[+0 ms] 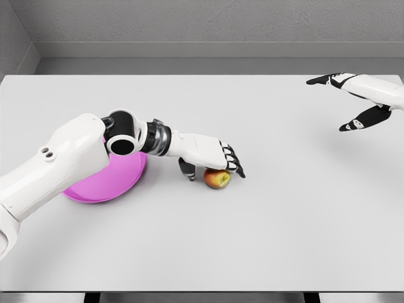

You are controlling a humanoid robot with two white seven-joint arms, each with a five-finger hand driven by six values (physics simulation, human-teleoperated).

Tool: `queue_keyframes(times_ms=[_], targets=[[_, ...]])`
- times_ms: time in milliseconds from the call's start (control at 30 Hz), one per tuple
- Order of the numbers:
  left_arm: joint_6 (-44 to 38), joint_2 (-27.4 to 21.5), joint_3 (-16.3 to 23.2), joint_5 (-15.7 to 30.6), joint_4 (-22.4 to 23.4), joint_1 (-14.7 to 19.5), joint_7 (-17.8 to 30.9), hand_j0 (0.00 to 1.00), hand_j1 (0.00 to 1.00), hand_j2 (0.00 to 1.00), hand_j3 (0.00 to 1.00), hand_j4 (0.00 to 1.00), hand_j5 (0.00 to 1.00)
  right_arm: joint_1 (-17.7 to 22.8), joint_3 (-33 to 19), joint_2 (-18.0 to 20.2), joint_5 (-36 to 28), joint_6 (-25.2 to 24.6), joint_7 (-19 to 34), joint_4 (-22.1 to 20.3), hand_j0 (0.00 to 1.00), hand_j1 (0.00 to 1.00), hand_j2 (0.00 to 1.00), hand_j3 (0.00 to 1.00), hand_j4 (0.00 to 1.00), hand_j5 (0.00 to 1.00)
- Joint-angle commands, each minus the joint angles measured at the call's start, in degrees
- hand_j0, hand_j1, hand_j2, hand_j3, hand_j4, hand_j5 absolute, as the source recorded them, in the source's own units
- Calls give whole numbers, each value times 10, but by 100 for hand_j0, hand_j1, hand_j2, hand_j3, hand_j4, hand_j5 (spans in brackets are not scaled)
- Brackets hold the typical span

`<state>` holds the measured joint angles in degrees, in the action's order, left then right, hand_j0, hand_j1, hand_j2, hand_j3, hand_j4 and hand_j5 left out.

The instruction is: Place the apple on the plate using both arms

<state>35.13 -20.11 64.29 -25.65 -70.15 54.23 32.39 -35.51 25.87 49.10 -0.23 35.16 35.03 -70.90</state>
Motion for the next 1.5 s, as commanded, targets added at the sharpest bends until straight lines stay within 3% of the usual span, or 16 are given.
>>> queue_keyframes(times_ms=[0, 367, 533, 767, 1167, 1300, 1367, 1467], targets=[[-1, 0, 0, 4, -2, 0, 0, 97, 97, 97, 97, 97, 97, 0, 0, 1, -4, -2, 0, 0, 100, 100, 100, 100, 100, 100], [-1, 0, 0, 8, -15, 4, -4, 96, 96, 96, 96, 96, 96, 1, 0, 1, -5, -2, 0, 1, 100, 100, 100, 100, 100, 100], [-1, -1, 4, 8, -27, 4, -4, 87, 87, 87, 87, 87, 87, 1, 1, 2, -4, -2, 0, 0, 100, 100, 100, 100, 100, 100], [-1, -3, 4, 7, -28, 3, -3, 86, 86, 86, 86, 86, 86, 2, 1, 2, -4, -2, 0, 1, 100, 100, 100, 100, 100, 100], [-1, -6, 5, 7, -27, -2, 0, 70, 70, 70, 70, 70, 70, 4, 1, 2, -4, -2, 0, 0, 100, 100, 100, 100, 100, 100], [-1, -5, 6, 6, -28, -3, 0, 63, 63, 63, 63, 63, 63, 4, 1, 2, -4, -2, 0, 0, 100, 100, 100, 100, 100, 100], [-1, -5, 6, 5, -28, -3, 0, 53, 53, 53, 53, 53, 53, 4, 1, 2, -4, -2, 0, 0, 100, 100, 100, 100, 100, 100], [-1, -6, 6, 5, -28, -3, 0, 51, 51, 51, 51, 51, 51, 4, 1, 2, -4, -2, 0, 0, 100, 100, 100, 100, 100, 100]])
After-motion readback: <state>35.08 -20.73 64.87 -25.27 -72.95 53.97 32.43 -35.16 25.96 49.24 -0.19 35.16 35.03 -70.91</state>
